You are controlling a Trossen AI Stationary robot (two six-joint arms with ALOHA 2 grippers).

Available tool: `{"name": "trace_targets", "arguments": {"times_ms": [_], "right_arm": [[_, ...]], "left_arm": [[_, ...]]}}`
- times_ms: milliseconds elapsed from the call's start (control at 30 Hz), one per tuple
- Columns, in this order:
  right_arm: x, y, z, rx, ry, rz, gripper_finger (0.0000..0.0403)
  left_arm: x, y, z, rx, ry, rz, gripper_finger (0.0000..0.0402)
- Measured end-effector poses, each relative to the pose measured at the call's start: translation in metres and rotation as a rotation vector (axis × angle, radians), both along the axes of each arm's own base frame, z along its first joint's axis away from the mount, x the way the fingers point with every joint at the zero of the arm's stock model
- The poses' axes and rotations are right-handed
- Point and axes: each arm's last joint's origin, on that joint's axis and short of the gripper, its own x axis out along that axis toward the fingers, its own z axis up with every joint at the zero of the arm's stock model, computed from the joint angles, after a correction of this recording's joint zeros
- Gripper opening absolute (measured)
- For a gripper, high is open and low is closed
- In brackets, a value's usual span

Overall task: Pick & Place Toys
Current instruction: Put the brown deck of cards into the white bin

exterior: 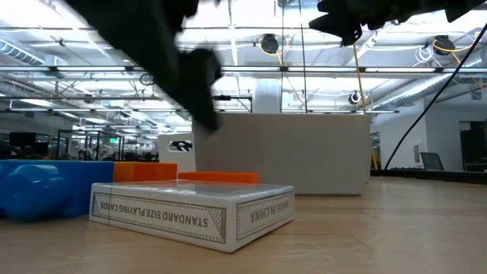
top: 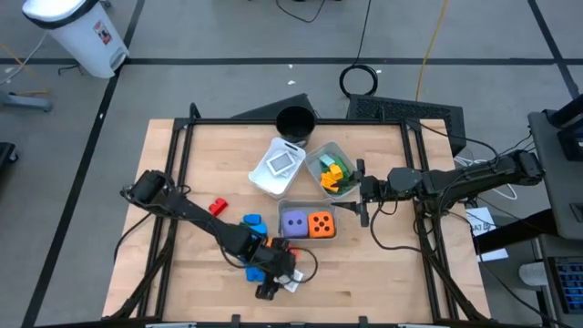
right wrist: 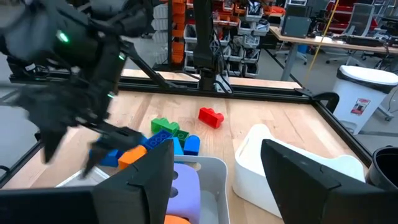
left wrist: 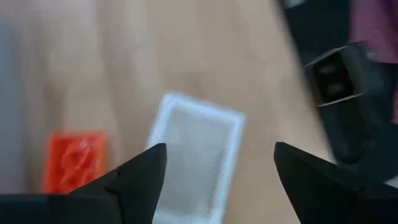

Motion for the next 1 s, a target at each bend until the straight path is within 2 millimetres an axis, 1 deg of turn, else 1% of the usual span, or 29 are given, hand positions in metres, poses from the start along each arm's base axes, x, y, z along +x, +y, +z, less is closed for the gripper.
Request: {"name": "trace_targets", "arguments": {"times_ms": [67,167,267,333,533,767,900,1000], "right_arm": [[0.000,0.000,0.000,-0.001,0.001,0.000,0.0215],[0.000,0.000,0.000,-0.002,0.002,0.000,0.0215],[0.000,0.000,0.000,-0.002,0.001,0.000,0.0215],[0.000,0.000,0.000,-0.002,0.002,0.000,0.0215],[0.000,0.000,0.000,-0.001,0.001,0.000,0.0215],[0.000,0.000,0.000,-0.002,0.001,0.001,0.0215],[0.000,0.000,0.000,-0.004,0.001,0.001,0.0215],[0.000,0.000,0.000,-0.002,0.001,0.001,0.0215]], "left_arm": [[-0.002,-0.005,0.000,0.009,-0.019,-0.059,0.0294],[-0.006,-0.011,-0.007,0.044,-0.030,-0.129,0.0282],[-0.011,-0.014,-0.011,0.072,-0.006,-0.148,0.0269],[-0.012,-0.014,-0.013,0.079,-0.005,-0.144,0.0261],[-0.016,-0.015,-0.019,0.201,-0.021,-0.123,0.0241],[-0.013,-0.014,-0.033,0.316,-0.026,-0.084,0.0240],[-0.012,-0.013,-0.034,0.312,-0.021,-0.061,0.0241],[-0.010,-0.009,-0.035,0.259,0.012,0.039,0.0241]]}}
